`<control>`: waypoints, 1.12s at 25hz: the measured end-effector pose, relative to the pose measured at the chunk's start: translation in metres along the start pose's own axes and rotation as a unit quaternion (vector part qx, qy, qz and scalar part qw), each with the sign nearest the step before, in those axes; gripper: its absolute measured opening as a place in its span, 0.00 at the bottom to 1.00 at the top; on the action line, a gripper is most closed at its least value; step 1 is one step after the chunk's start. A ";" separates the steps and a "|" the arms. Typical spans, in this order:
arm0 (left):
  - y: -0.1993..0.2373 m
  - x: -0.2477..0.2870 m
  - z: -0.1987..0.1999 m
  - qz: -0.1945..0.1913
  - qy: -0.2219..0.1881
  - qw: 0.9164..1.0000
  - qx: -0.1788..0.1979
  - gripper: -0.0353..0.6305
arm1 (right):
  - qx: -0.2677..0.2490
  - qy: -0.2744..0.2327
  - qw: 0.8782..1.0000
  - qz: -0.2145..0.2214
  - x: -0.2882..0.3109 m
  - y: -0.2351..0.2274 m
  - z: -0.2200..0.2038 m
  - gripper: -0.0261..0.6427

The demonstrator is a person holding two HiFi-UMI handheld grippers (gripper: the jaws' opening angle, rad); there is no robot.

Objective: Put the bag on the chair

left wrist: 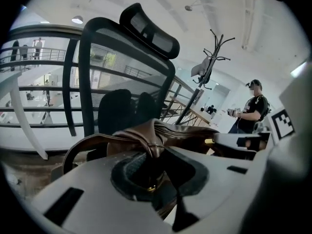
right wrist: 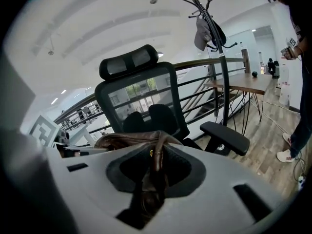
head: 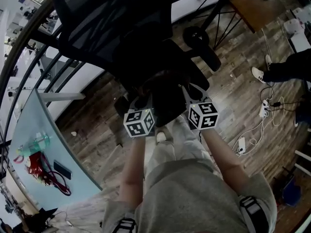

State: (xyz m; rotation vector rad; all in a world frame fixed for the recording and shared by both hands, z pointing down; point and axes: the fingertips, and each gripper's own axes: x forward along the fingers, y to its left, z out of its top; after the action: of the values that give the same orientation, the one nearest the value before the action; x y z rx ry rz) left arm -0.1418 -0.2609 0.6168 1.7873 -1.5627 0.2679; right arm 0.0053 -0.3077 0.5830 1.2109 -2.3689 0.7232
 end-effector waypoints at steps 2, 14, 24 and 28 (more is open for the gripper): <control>0.009 0.012 -0.005 0.004 0.006 1.000 -0.003 0.14 | -0.001 0.008 1.000 -0.002 0.014 -0.005 -0.008 0.14; 0.041 0.076 -0.035 0.025 0.069 0.997 -0.006 0.14 | 0.004 0.053 0.998 -0.028 0.077 -0.036 -0.050 0.14; 0.065 0.100 -0.069 0.048 0.117 0.992 -0.024 0.14 | 0.011 0.087 0.995 -0.042 0.099 -0.047 -0.080 0.14; 0.063 0.105 -0.074 0.047 0.124 0.991 -0.008 0.14 | 0.020 0.094 0.994 -0.042 0.101 -0.054 -0.088 0.14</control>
State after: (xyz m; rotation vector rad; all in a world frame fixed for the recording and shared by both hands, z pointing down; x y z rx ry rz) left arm -0.1529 -0.2938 0.7554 1.6012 -1.4683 0.5014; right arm 0.0025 -0.3448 0.7220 1.1962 -2.1467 0.8232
